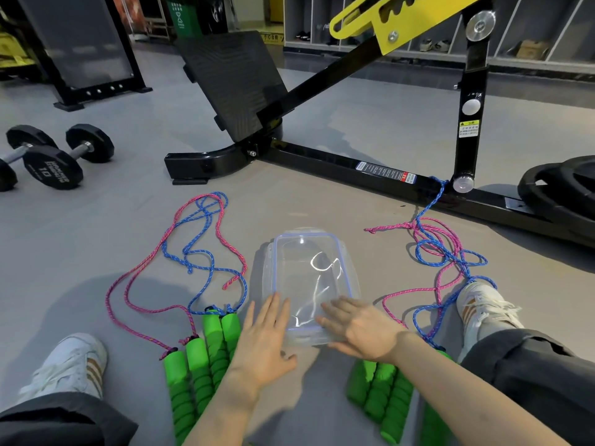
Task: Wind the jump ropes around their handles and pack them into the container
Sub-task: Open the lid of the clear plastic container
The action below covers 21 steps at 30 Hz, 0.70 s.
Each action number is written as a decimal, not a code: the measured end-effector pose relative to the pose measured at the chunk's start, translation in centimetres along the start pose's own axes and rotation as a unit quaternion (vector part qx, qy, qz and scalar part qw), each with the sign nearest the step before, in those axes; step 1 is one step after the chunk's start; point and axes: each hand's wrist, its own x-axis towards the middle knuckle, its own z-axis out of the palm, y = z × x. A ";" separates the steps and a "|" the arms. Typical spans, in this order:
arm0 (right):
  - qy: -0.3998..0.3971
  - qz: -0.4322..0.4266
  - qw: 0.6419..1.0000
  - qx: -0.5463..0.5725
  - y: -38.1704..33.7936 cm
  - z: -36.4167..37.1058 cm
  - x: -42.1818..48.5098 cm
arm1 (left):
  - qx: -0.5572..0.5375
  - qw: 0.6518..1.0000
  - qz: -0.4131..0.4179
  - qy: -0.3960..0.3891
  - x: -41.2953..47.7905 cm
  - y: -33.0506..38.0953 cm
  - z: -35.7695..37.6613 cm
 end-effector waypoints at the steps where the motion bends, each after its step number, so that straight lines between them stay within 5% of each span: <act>1: -0.021 0.025 0.999 0.002 0.5 0.0 -0.3 | 0.002 1.000 -0.009 -0.015 -0.2 0.1 -0.1; 5: -0.065 0.141 0.987 0.034 1.0 -0.2 -0.8 | -0.040 0.997 -0.008 -0.066 -0.1 1.9 -0.8; 13: -0.054 0.379 0.907 0.177 -1.2 0.6 0.0 | -0.038 0.995 0.090 -0.030 -0.3 6.8 -0.4; 18: -0.053 0.370 0.893 0.249 -1.3 2.0 -0.7 | -0.009 0.997 -0.068 0.023 -0.6 2.6 0.6; 21: -0.027 0.347 0.897 0.271 -1.0 2.4 -1.3 | 0.004 0.996 -0.083 0.029 -1.6 1.6 0.6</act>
